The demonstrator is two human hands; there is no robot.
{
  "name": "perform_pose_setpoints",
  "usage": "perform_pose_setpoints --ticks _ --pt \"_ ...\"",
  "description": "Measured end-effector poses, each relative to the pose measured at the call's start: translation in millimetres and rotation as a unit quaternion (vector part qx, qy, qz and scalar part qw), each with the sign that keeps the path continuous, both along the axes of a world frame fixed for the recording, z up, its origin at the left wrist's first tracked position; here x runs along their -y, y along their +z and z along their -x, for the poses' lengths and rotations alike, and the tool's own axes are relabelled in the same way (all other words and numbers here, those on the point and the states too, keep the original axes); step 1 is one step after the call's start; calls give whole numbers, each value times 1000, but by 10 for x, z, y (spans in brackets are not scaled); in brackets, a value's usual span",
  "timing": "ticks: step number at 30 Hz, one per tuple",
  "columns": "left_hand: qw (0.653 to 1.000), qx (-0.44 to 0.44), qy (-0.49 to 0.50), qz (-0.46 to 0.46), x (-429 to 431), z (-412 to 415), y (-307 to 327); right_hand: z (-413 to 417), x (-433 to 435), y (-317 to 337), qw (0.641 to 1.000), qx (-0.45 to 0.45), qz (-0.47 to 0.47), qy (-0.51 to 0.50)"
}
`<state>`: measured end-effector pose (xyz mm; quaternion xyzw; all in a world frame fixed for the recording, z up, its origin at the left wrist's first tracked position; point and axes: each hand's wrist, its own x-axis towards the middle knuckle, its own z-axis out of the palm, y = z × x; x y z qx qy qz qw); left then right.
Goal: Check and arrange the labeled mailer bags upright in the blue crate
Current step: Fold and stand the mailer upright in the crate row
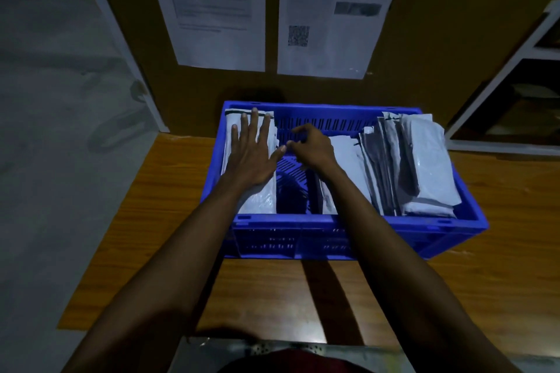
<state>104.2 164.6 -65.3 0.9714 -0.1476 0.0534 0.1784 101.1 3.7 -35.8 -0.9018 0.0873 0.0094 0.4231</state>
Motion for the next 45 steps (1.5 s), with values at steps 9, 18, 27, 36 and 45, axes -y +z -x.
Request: perform_pose_setpoints --ticks 9,18,27,36,45 --pt "998 -54 -24 -30 -114 -153 -233 -167 132 -167 998 -18 -13 59" --pt "995 -96 -9 -14 -153 -232 -304 -201 108 -238 990 -26 90 106" --pt "996 -23 -5 -84 -148 -171 -285 -163 193 -190 993 -22 88 71" --pt "997 -1 -11 -81 -143 -144 -276 -217 -19 -131 909 -254 -329 -4" --pt "997 0 -16 -79 -147 -136 -264 -299 -292 -191 810 -313 -496 18"
